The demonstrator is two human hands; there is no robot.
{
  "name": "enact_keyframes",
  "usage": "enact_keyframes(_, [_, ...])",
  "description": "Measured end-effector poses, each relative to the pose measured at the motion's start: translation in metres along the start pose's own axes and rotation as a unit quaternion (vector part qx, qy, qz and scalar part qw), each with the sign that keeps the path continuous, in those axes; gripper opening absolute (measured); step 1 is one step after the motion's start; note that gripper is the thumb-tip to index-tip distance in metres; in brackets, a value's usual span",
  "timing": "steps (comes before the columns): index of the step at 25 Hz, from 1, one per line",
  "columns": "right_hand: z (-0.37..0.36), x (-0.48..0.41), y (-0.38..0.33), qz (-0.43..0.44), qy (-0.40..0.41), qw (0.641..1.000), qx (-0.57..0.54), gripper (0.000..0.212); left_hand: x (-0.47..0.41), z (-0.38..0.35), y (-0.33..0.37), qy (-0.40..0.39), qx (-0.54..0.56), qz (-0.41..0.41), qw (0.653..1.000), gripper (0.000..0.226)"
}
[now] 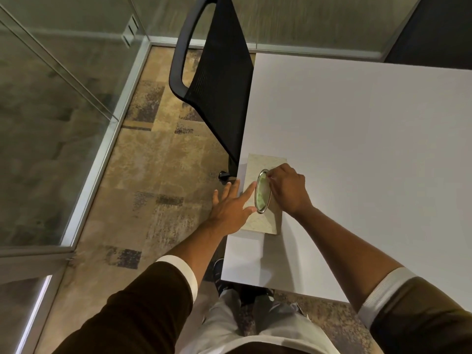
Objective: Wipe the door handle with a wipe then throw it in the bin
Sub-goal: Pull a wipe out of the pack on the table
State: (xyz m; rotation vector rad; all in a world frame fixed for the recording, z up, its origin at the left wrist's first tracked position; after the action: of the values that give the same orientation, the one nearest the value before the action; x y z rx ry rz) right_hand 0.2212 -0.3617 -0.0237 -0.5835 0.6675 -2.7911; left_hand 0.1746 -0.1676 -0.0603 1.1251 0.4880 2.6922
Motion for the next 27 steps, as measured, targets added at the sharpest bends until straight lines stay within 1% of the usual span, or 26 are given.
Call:
enact_keyframes(1, [0.002,0.000,0.000,0.003,-0.002,1.000,-0.001,0.030,0.000,0.000,0.000,0.000,0.015,-0.003,1.000,0.073])
enact_keyframes(3, [0.000,-0.002,0.001,-0.006,-0.037,0.999,0.025,0.034,-0.002,0.001,-0.001,0.002,0.066,-0.014,0.998,0.076])
enact_keyframes(5, [-0.006,-0.004,0.000,-0.022,-0.061,0.997,0.052,0.032,-0.003,0.003,0.000,0.003,0.120,-0.020,0.993,0.081])
enact_keyframes(8, [-0.013,-0.005,-0.004,-0.031,-0.052,0.995,0.076,0.023,-0.006,0.005,0.009,0.005,0.168,-0.007,0.986,0.088])
enact_keyframes(10, [-0.014,-0.006,-0.006,-0.034,-0.044,0.996,0.067,0.019,-0.010,0.006,0.018,0.014,0.188,0.015,0.982,0.095])
enact_keyframes(12, [-0.014,-0.006,-0.005,-0.040,-0.046,0.998,0.035,0.019,-0.013,0.005,0.026,0.028,0.190,0.036,0.981,0.099])
enact_keyframes(17, [-0.009,-0.006,-0.004,-0.059,-0.053,0.995,-0.058,0.018,-0.017,-0.002,0.036,0.058,0.164,0.069,0.982,0.094])
enact_keyframes(21, [-0.001,-0.006,-0.005,-0.054,-0.048,0.995,-0.075,0.017,-0.020,-0.004,0.035,0.058,0.151,0.076,0.984,0.094])
enact_keyframes(24, [0.003,0.001,-0.005,-0.046,-0.013,0.996,-0.076,0.017,-0.020,-0.005,0.033,0.058,0.139,0.079,0.985,0.095])
enact_keyframes(27, [0.007,0.009,-0.008,-0.024,0.048,0.997,-0.061,0.015,-0.021,-0.005,0.033,0.057,0.131,0.082,0.986,0.095])
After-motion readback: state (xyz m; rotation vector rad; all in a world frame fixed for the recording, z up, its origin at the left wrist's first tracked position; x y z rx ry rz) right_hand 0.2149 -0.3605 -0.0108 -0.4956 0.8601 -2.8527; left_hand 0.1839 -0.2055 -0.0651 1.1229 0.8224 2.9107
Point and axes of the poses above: each hand's wrist, its own x-axis away from the middle knuckle, its own z-axis out of the back of the hand, y = z × x, the point moved 2 cm from there along -x, towards the middle knuckle, and after that the axes turned 12 degrees about -y, right-handed, at the moved point
